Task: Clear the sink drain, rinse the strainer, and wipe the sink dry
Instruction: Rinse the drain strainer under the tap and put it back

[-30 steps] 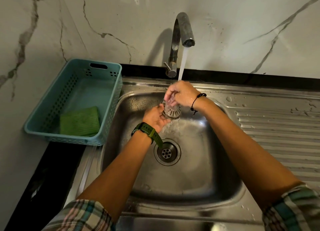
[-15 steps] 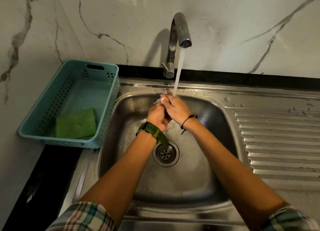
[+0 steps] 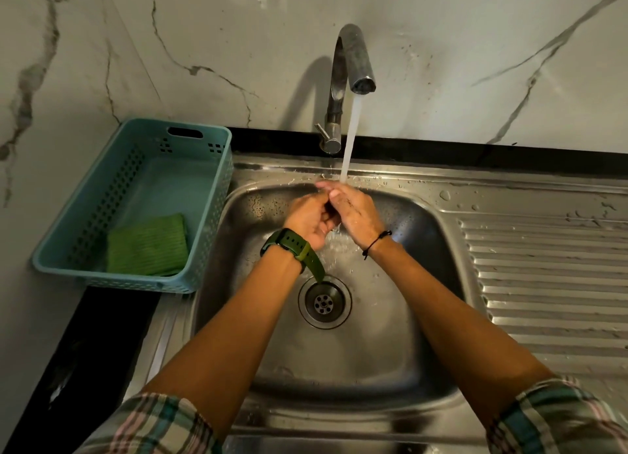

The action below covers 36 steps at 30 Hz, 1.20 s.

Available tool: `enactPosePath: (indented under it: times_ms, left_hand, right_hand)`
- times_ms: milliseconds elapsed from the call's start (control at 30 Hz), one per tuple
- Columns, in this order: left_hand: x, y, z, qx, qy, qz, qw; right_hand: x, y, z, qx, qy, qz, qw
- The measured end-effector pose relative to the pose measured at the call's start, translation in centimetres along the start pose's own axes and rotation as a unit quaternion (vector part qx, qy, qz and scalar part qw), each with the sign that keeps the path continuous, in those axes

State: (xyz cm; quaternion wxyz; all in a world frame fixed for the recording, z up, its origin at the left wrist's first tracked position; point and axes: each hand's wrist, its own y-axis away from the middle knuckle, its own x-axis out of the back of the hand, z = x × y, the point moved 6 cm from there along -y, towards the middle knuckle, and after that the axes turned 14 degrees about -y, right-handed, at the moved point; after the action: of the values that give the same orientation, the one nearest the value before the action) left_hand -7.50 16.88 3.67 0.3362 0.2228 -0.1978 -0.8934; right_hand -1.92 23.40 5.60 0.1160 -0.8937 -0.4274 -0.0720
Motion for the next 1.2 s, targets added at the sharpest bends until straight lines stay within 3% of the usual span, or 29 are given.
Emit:
enactPosePath:
  times_ms: [167,267,367,467,533,633,700,767,833,933,1033,1100,1200]
  left_hand:
    - [-0.2,0.1,-0.5,-0.081,-0.012,0.014,0.997]
    - [-0.4,0.3,-0.5,-0.053,0.045,-0.025,0.997]
    - [0.0,0.1,0.3,-0.027,0.049,-0.048,0.997]
    - [0.1,0.1,0.4,-0.016,0.036,-0.028,0.999]
    - [-0.3,0.3,-0.2,-0.027,0.006,-0.024,0.999]
    - [-0.8,0.8,-1.2,-0.034,-0.018,-0.026,0.999]
    - [-0.7,0.9,-0.8,-0.01,0.018,-0.047,0.999]
    - [0.1,0.8,0.2,0.0,0.03,-0.059,0.998]
    - [0.2,0.6,0.6,-0.013,-0.019,-0.065,0.998]
    - [-0.4,1.0,0.0,-0.02,-0.031,-0.064,0.997]
    - [-0.3,1.0,0.4,-0.001,-0.003,-0.079,0.997]
    - [0.0,0.6,1.1,-0.009,-0.05,-0.072,0.996]
    - [-0.5,0.6,1.4,-0.061,-0.1,-0.033,0.993]
  right_hand:
    - [-0.2,-1.1,1.5,-0.157,-0.092,0.123,0.976]
    - [-0.5,-0.7,0.7,-0.098,-0.07,0.13,0.984]
    - [-0.5,0.1,0.1,-0.008,0.022,0.056,0.998]
    - [-0.6,0.0,0.4,0.004,0.063,0.011,0.998]
    - [-0.6,-0.5,1.1,-0.047,0.003,0.049,0.998]
    - [-0.3,-0.7,1.7,-0.14,-0.128,0.181,0.965]
    - [-0.3,-0.3,1.0,-0.089,-0.018,0.162,0.983]
    - [-1.0,0.1,0.6,-0.009,0.073,0.082,0.994]
    - [-0.7,0.1,1.0,-0.02,0.013,0.102,0.994]
    - [-0.2,-0.9,2.3,-0.148,-0.082,0.217,0.961]
    - [-0.6,-0.3,1.0,-0.063,-0.027,0.201,0.977]
    - [-0.7,0.7,0.3,0.0,-0.021,0.179,0.984]
    - [-0.3,0.5,0.6,-0.037,-0.111,0.231,0.966]
